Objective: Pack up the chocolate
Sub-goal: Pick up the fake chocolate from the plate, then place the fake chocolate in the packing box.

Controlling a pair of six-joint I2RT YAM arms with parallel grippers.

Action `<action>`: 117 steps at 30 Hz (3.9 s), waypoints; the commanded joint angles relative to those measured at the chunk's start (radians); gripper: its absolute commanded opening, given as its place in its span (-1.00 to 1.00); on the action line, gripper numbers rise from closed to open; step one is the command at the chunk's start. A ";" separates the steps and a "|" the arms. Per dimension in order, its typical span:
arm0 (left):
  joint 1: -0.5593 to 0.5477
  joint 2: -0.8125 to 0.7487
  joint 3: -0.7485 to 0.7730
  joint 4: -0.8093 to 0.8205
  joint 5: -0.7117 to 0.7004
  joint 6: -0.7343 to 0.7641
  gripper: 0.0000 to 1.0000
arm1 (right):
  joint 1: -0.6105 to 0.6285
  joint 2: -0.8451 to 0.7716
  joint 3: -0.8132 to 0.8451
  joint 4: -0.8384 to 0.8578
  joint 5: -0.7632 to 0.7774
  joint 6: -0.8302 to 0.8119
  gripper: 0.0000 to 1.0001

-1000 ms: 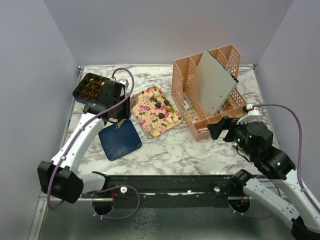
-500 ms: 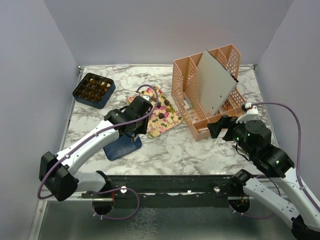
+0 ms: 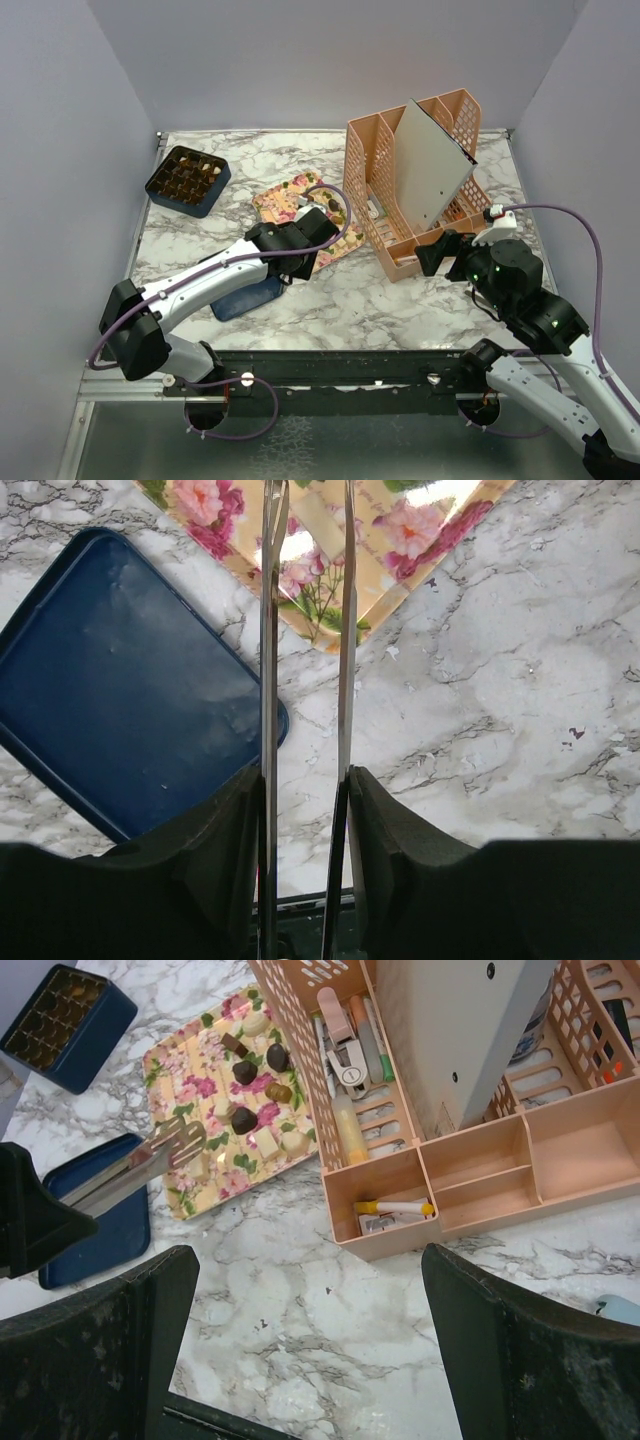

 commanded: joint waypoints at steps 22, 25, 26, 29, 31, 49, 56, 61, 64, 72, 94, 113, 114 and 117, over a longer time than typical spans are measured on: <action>-0.037 0.052 0.003 0.000 -0.043 -0.020 -0.13 | 0.002 -0.006 0.019 0.000 0.015 -0.008 0.97; -0.038 0.059 0.004 0.000 -0.040 -0.019 -0.13 | 0.002 -0.010 0.015 0.000 0.017 -0.008 0.97; -0.038 0.059 0.004 0.000 -0.040 -0.019 -0.13 | 0.002 -0.010 0.015 0.000 0.018 -0.008 0.97; -0.040 0.059 0.002 0.000 -0.049 -0.019 -0.13 | 0.002 -0.009 0.014 -0.003 0.023 -0.009 0.97; -0.040 0.060 0.003 -0.001 -0.049 -0.018 -0.13 | 0.002 -0.010 0.013 0.001 0.023 -0.008 0.97; -0.044 0.072 -0.007 0.001 -0.028 -0.023 -0.15 | 0.002 -0.010 0.005 0.006 0.023 -0.011 0.97; -0.044 0.074 -0.013 0.000 -0.032 -0.019 -0.34 | 0.002 -0.011 0.002 0.010 0.019 -0.011 0.97; -0.044 0.073 -0.001 -0.001 -0.037 -0.016 -0.35 | 0.002 -0.012 -0.001 0.009 0.019 -0.011 0.97; -0.044 0.073 0.004 -0.001 -0.046 -0.012 -0.35 | 0.003 -0.013 -0.002 0.009 0.019 -0.010 0.97; -0.042 0.073 0.052 -0.002 -0.107 0.005 -0.35 | 0.002 -0.016 -0.005 0.008 0.017 -0.010 0.97; 0.593 0.098 0.282 0.105 -0.043 0.277 -0.34 | 0.002 -0.028 -0.010 0.019 -0.012 -0.005 0.97; 0.884 0.175 0.188 0.281 0.128 0.264 -0.34 | 0.002 -0.018 0.020 0.018 -0.014 -0.030 0.97; 0.884 0.181 0.180 0.286 0.137 0.265 -0.34 | 0.002 -0.020 0.018 0.017 -0.014 -0.028 0.97; 0.905 0.189 0.153 0.303 0.146 0.265 -0.34 | 0.002 -0.025 0.008 0.021 -0.017 -0.025 0.97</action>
